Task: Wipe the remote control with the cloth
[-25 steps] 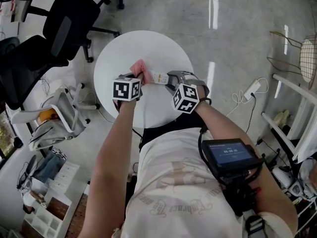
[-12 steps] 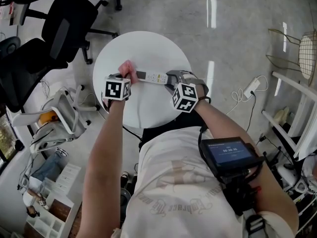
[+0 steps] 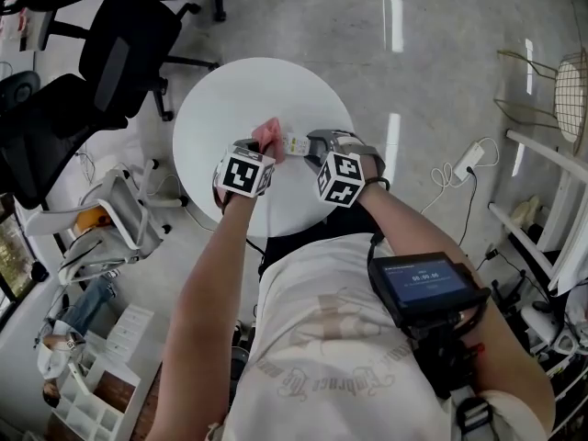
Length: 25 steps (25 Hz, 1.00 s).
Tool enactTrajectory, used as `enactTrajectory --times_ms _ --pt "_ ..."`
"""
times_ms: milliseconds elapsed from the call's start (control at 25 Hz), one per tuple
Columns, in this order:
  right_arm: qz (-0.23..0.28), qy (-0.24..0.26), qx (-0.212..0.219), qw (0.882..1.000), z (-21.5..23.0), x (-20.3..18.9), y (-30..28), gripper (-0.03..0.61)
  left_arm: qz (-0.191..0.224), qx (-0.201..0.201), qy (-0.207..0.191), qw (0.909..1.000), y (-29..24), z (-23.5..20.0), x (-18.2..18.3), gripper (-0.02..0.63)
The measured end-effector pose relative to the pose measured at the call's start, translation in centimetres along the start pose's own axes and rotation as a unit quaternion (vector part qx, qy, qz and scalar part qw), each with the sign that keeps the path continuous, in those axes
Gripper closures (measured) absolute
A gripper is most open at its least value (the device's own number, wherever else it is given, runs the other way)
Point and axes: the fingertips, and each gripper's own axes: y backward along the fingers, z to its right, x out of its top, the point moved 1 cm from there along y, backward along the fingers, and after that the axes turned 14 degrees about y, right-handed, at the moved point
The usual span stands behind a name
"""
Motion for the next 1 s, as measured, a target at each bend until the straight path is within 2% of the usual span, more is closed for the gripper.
enactTrajectory --times_ms 320,480,560,640,720,1000 --pt "0.005 0.002 0.005 1.000 -0.2 0.2 -0.2 0.378 0.015 -0.092 -0.010 0.9956 -0.8 5.6 0.4 0.595" --pt "0.008 0.004 0.004 1.000 -0.2 0.3 -0.1 0.377 0.020 -0.168 -0.010 0.9855 -0.8 9.1 0.9 0.595" --pt "0.006 0.006 0.003 1.000 -0.1 0.2 -0.1 0.378 0.021 -0.190 0.003 0.9816 -0.9 9.7 0.9 0.595" --pt "0.004 0.007 0.003 1.000 -0.2 0.0 -0.2 0.377 0.025 -0.178 0.029 0.9832 -1.3 8.5 0.8 0.595" --pt "0.003 0.008 0.005 1.000 -0.3 -0.1 -0.2 0.379 0.031 -0.145 0.052 0.9875 -1.5 6.4 0.6 0.595" --pt "0.003 0.008 0.005 1.000 -0.5 -0.4 -0.1 0.378 0.062 -0.075 0.091 0.9910 -0.5 0.4 0.2 0.595"
